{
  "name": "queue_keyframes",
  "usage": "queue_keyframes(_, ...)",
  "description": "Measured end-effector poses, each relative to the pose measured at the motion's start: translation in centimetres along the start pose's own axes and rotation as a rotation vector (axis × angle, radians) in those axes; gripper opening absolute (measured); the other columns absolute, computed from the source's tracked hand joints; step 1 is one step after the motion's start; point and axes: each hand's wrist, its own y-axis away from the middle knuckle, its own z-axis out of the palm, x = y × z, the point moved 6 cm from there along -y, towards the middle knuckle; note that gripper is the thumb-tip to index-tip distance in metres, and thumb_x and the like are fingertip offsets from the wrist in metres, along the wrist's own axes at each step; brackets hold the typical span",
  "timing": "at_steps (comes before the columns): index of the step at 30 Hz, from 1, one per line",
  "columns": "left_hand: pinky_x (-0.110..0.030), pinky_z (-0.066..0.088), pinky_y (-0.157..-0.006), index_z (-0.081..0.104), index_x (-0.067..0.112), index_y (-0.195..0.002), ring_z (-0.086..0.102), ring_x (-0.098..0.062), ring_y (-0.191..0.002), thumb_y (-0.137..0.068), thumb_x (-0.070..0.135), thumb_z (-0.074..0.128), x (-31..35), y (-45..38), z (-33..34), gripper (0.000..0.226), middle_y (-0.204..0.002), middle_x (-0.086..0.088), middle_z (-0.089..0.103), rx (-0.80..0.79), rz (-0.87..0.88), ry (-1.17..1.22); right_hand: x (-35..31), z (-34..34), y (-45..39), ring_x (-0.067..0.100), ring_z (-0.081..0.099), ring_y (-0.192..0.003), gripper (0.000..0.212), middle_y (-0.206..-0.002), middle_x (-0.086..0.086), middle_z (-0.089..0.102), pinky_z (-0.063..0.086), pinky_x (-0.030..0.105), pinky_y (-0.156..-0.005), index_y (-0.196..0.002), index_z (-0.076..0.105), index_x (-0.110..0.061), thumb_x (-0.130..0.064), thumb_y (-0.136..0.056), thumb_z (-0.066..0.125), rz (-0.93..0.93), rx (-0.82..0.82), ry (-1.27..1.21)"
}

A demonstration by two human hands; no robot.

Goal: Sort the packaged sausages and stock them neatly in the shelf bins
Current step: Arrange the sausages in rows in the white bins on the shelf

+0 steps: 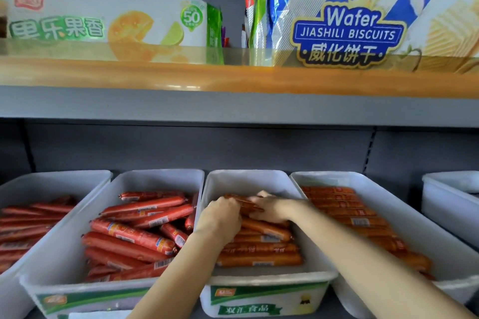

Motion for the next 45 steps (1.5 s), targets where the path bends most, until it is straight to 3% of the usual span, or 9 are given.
queue_keyframes(11, -0.035, 0.048, -0.086, 0.062, 0.008, -0.111, 0.062, -0.03, -0.102, -0.093, 0.009, 0.04, -0.5, 0.2, -0.9, 0.029, -0.111, -0.012, 0.066, 0.114, -0.049, 0.117, -1.2, -0.7, 1.9, 0.03, 0.042, -0.129, 0.087, -0.142, 0.01, 0.04, 0.037, 0.039, -0.104, -0.146, 0.021, -0.022, -0.03, -0.077, 0.073, -0.026, 0.08, -0.024)
queue_keyframes(15, -0.034, 0.043, -0.089, 0.061, 0.008, -0.115, 0.058, -0.03, -0.107, -0.091, 0.007, 0.038, -0.7, 0.2, -1.6, 0.033, -0.116, -0.013, 0.064, 0.148, -0.068, 0.179, -1.5, -3.9, 3.4, 0.023, 0.051, -0.096, 0.058, -0.102, 0.003, 0.049, 0.046, 0.034, -0.078, -0.12, 0.039, -0.015, -0.022, -0.074, 0.074, -0.073, 0.079, 0.067)
queue_keyframes(19, -0.029, 0.039, -0.091, 0.056, 0.01, -0.128, 0.055, -0.03, -0.113, -0.091, 0.004, 0.04, -0.6, 1.5, -3.5, 0.041, -0.123, -0.014, 0.061, 0.256, -0.091, 0.358, -2.3, -2.9, 6.8, 0.014, 0.051, -0.085, 0.065, -0.114, 0.003, 0.053, 0.045, 0.019, -0.066, -0.131, 0.041, -0.018, -0.017, -0.075, 0.074, -0.141, -0.049, 0.14)
queue_keyframes(21, -0.026, 0.038, -0.091, 0.056, 0.011, -0.129, 0.055, -0.028, -0.115, -0.091, 0.003, 0.04, -0.6, 1.9, -3.9, 0.042, -0.124, -0.013, 0.061, 0.279, -0.064, 0.417, -2.9, -2.0, 8.2, 0.015, 0.053, -0.097, 0.07, -0.123, 0.002, 0.05, 0.05, 0.026, -0.077, -0.136, 0.038, -0.023, -0.015, -0.075, 0.073, -0.206, -0.069, 0.07)
queue_keyframes(25, -0.03, 0.041, -0.097, 0.059, 0.017, -0.126, 0.055, -0.026, -0.115, -0.093, 0.011, 0.042, 0.1, 1.9, -2.7, 0.038, -0.125, -0.008, 0.061, 0.112, 0.024, 0.318, -3.9, -0.7, 9.6, 0.01, 0.06, -0.09, 0.064, -0.119, 0.005, 0.057, 0.052, 0.027, -0.077, -0.135, 0.042, -0.024, -0.023, -0.079, 0.073, -0.263, -0.157, 0.064)
queue_keyframes(28, -0.028, 0.04, -0.096, 0.057, 0.014, -0.127, 0.054, -0.024, -0.117, -0.096, 0.015, 0.039, 0.8, 2.5, -1.2, 0.036, -0.128, -0.008, 0.058, -0.145, 0.078, 0.116, -3.0, -0.6, 10.3, 0.019, 0.054, -0.11, 0.069, -0.126, 0.001, 0.054, 0.048, 0.031, -0.092, -0.14, 0.039, -0.024, -0.033, -0.08, 0.073, -0.194, -0.18, 0.054)
queue_keyframes(32, -0.031, 0.043, -0.096, 0.059, 0.01, -0.12, 0.056, -0.025, -0.11, -0.098, 0.02, 0.039, 1.3, 3.9, 1.6, 0.032, -0.123, -0.009, 0.06, -0.516, 0.147, 0.028, -1.7, 0.1, 10.8, 0.023, 0.058, -0.098, 0.045, -0.118, 0.005, 0.056, 0.053, 0.033, -0.083, -0.127, 0.053, -0.018, -0.023, -0.085, 0.067, -0.133, -0.177, 0.194)
queue_keyframes(40, -0.029, 0.043, -0.097, 0.053, 0.014, -0.127, 0.056, -0.021, -0.11, -0.099, 0.022, 0.037, 1.3, 3.4, 1.2, 0.032, -0.126, -0.006, 0.057, -0.415, 0.137, 0.073, -1.3, -0.8, 9.2, 0.023, 0.057, -0.082, 0.019, -0.104, 0.008, 0.056, 0.039, 0.025, -0.059, -0.108, 0.061, -0.01, -0.014, -0.089, 0.06, -0.079, 0.08, 0.209)
queue_keyframes(45, -0.042, 0.006, -0.119, -0.008, 0.012, -0.15, -0.002, -0.027, -0.146, -0.1, 0.043, 0.031, 1.9, 3.9, 3.1, 0.07, -0.158, -0.009, -0.008, -0.556, 0.175, -0.064, -1.3, -1.2, 8.1, 0.021, 0.051, -0.085, 0.017, -0.106, 0.005, 0.05, 0.036, 0.025, -0.067, -0.107, 0.06, -0.008, -0.007, -0.091, 0.055, -0.07, 0.16, 0.138)
